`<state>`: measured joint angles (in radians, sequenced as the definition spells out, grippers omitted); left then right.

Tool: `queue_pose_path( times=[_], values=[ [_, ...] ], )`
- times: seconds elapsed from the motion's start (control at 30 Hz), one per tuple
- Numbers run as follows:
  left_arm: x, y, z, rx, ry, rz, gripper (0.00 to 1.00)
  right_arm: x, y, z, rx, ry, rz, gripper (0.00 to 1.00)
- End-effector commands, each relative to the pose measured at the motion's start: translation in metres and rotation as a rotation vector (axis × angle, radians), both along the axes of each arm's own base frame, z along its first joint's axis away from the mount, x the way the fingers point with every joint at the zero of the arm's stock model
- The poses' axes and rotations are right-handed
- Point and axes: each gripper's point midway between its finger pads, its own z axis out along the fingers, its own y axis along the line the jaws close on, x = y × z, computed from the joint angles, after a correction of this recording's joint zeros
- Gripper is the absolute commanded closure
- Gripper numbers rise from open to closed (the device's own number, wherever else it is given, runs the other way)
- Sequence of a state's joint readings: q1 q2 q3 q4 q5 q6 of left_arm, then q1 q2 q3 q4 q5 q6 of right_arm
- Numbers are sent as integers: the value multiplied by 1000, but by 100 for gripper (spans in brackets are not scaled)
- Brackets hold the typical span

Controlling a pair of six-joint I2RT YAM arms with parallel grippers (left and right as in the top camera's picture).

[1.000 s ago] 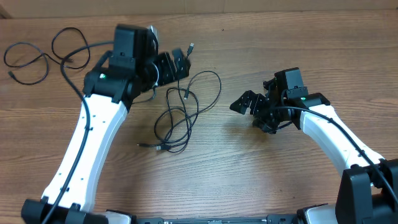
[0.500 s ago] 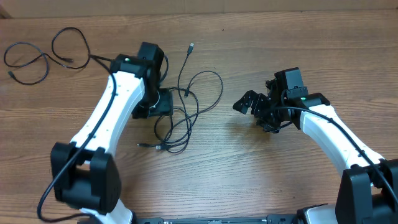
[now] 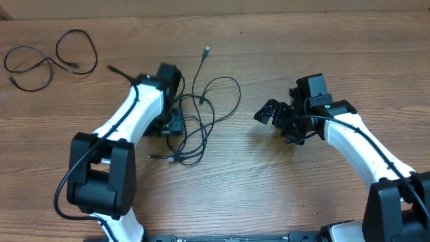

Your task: Untangle cables

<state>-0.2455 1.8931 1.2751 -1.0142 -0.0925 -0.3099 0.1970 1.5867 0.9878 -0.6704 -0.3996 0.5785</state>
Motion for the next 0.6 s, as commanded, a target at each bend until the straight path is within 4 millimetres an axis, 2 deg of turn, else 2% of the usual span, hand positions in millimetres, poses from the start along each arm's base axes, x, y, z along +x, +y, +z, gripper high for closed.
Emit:
queue_pose_path(
  times=[0.0, 0.03, 0.07, 0.1, 0.13, 0.17, 0.27, 0.33, 0.47, 0.57],
  values=[
    [-17, -11, -24, -70, 43, -11, 36, 7, -2, 4, -14, -31, -2, 0],
    [-18, -12, -29, -81, 38, -4, 37, 7, -2, 4, -14, -31, -2, 0],
    [-20, -12, -32, -83, 37, 1, 46, 7, -2, 4, -14, -31, -2, 0],
    [-21, -12, -35, -81, 37, 9, 60, 7, -2, 4, -14, -31, -2, 0],
    [-22, -10, -36, -73, 39, 14, 80, 7, -2, 4, -14, -30, -2, 0],
    [-22, -8, -35, -63, 36, 13, 95, 6, -2, 4, -14, -28, -1, 0],
    [-11, 0, -22, -21, -1, 18, 96, 2, -2, 3, -13, -9, 0, 0],
    [-1, 1, -6, -23, -36, 47, 96, -2, -3, 1, -17, 8, 1, 0],
    [26, -7, 51, -63, -157, 63, 96, -8, 1, 2, 10, 36, 13, 0],
    [36, -13, 96, -107, -250, 58, 96, -17, 21, 13, 138, 62, 63, 0]
  ],
)
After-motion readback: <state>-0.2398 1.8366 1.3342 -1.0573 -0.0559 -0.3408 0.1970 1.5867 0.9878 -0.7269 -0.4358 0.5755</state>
